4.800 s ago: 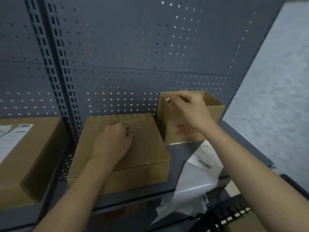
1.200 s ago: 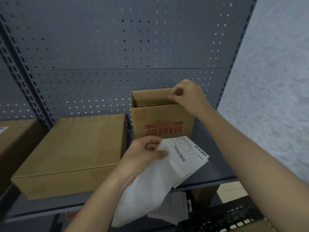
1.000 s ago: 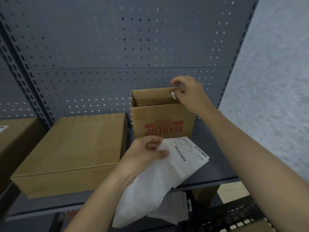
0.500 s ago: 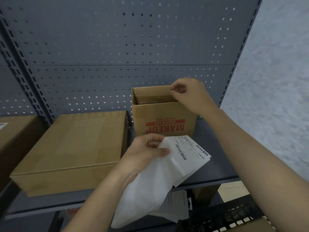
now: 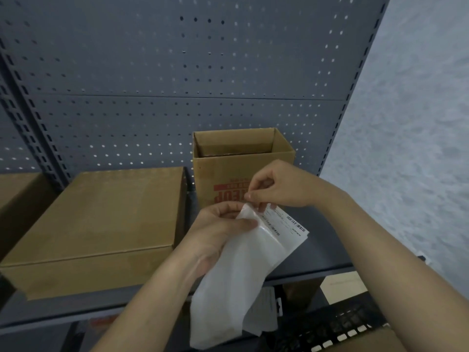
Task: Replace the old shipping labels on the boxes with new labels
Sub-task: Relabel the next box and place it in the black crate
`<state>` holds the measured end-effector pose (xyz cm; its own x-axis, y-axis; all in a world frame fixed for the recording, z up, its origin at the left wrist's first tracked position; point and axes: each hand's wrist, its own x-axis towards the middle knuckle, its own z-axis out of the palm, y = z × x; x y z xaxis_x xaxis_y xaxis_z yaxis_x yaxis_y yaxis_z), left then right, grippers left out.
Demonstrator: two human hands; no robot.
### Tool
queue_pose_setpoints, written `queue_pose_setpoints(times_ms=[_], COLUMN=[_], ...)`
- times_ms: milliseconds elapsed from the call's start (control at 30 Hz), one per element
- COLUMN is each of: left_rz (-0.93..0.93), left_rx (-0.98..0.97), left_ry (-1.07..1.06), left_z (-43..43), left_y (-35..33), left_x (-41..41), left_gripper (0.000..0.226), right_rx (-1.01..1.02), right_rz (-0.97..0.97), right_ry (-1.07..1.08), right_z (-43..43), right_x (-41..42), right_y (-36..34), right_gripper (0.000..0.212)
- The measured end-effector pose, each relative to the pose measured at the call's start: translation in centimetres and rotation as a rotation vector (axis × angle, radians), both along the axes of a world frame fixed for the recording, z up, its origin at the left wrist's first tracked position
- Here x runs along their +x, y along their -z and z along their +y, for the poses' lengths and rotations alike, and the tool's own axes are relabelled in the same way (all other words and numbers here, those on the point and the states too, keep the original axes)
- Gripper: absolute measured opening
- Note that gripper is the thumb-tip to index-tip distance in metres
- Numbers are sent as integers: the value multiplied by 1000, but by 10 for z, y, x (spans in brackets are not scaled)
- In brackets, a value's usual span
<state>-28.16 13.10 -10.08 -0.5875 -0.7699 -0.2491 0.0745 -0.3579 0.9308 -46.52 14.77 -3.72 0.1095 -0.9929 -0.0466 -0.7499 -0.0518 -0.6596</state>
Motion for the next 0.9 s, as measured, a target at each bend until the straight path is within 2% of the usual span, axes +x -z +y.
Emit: queue_pose_setpoints(times_ms=[133,267,567,900], left_rz=[105,152,54,-44], left_rx=[79,63,-79,-166], left_ry=[43,38,-47,-49], left_z=[1,5,12,9], left_y=[0,3,12,18], left_x=[-4,-8,-20,-24], left_gripper=[38,26,21,17], right_rx=[-4,-16,-26,-24], right_rz=[-81,-150,-155,-135], right_ry=[20,49,66,64], right_z=[6,15,25,26], right_x=[-6,-12,-15,-17], right_y=[6,9,16,20], right_gripper=[16,16,9,12])
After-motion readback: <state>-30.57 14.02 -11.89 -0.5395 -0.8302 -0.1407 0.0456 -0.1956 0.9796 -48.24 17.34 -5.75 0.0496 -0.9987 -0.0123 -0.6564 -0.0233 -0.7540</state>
